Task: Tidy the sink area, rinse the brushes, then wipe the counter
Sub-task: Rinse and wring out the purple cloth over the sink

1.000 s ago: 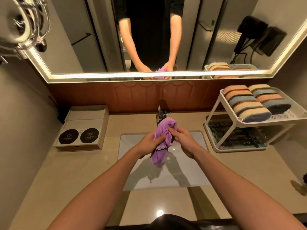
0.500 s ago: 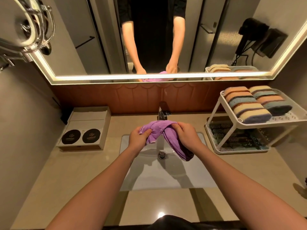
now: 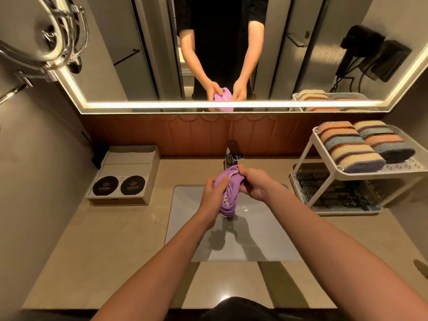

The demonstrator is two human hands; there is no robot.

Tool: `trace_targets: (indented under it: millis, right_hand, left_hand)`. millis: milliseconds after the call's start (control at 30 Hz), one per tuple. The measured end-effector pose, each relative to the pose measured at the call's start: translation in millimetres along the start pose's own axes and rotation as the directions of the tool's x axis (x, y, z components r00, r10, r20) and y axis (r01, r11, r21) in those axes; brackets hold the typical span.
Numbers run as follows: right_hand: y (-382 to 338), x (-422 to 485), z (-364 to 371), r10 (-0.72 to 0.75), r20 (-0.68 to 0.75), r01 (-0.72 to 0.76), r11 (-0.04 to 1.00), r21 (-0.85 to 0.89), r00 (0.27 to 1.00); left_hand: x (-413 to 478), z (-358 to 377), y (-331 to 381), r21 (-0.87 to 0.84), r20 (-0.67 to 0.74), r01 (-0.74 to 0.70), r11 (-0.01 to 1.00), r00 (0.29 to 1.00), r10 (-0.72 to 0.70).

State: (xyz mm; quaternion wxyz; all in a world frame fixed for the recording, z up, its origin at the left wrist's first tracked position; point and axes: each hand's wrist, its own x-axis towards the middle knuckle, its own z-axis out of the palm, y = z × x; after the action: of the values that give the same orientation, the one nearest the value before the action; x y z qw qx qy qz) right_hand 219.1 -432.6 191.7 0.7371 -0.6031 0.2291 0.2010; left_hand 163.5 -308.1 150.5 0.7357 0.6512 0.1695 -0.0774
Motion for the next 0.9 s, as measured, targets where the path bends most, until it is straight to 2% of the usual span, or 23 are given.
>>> trace_targets:
  millis: [67, 133, 167, 267, 333, 400, 433, 467, 500, 567, 600, 667, 767, 900]
  right_hand:
    - [0, 5, -5, -0.002, -0.028, 0.001, 0.999, -0.034, 1.0]
    - [3, 10, -12, -0.053, -0.078, 0.036, 0.978, -0.207, 0.996]
    - [6, 14, -16, -0.077, -0.107, 0.044, 0.958, -0.282, 0.991]
    - [10, 17, -31, -0.163, -0.175, 0.061, 0.877, -0.477, 0.971]
    - [13, 14, -40, -0.146, -0.157, 0.027, 0.811, -0.584, 0.977]
    - [18, 11, -46, -0.127, -0.152, -0.031, 0.66, -0.751, 0.98]
    - [20, 8, -46, -0.161, -0.136, -0.024, 0.556, -0.831, 0.978]
    - [21, 6, -44, -0.227, -0.108, 0.021, 0.502, -0.865, 0.968]
    - [22, 2, -40, -0.306, -0.035, 0.128, 0.498, -0.858, 0.951]
    - [19, -11, -31, -0.377, 0.155, 0.374, 0.624, -0.686, 0.913]
    - [18, -19, -24, -0.339, 0.241, 0.415, 0.7, -0.581, 0.909]
    - [13, -32, -13, -0.236, 0.343, 0.377, 0.816, -0.438, 0.909]
    - [13, -37, -11, -0.204, 0.363, 0.371, 0.791, -0.486, 0.909]
    - [22, -30, -15, -0.278, 0.348, 0.429, 0.745, -0.51, 0.895]
  left_hand:
    - [3, -4, 6, 0.09, -0.024, -0.019, 0.996, 0.999, 0.022]
    - [5, -12, 8, 0.209, -0.114, -0.085, 0.974, 0.987, 0.11]
    - [7, -16, 10, 0.203, -0.174, -0.096, 0.974, 0.976, 0.133]
    - [13, -24, 14, -0.049, -0.292, -0.045, 0.998, 0.956, 0.029]
    - [14, -23, 20, -0.265, -0.249, -0.001, 0.964, 0.966, -0.068]
    - [14, -21, 30, -0.424, -0.184, 0.003, 0.906, 0.979, -0.09]
    - [13, -18, 35, -0.477, -0.157, -0.001, 0.879, 0.984, -0.084]
    - [11, -14, 39, -0.513, -0.131, -0.008, 0.858, 0.989, -0.069]
    - [11, -10, 41, -0.54, -0.106, -0.012, 0.841, 0.993, -0.054]
    - [9, -4, 44, -0.565, -0.065, -0.015, 0.825, 0.998, -0.027]
    - [9, -2, 45, -0.579, -0.037, -0.008, 0.815, 0.999, -0.016]
    - [7, 0, 50, -0.603, 0.052, 0.055, 0.796, 0.998, -0.03]
    - [0, -1, 63, -0.581, 0.143, 0.142, 0.801, 0.987, -0.072]
    - [5, -7, 66, -0.474, 0.156, 0.065, 0.878, 0.988, 0.011]
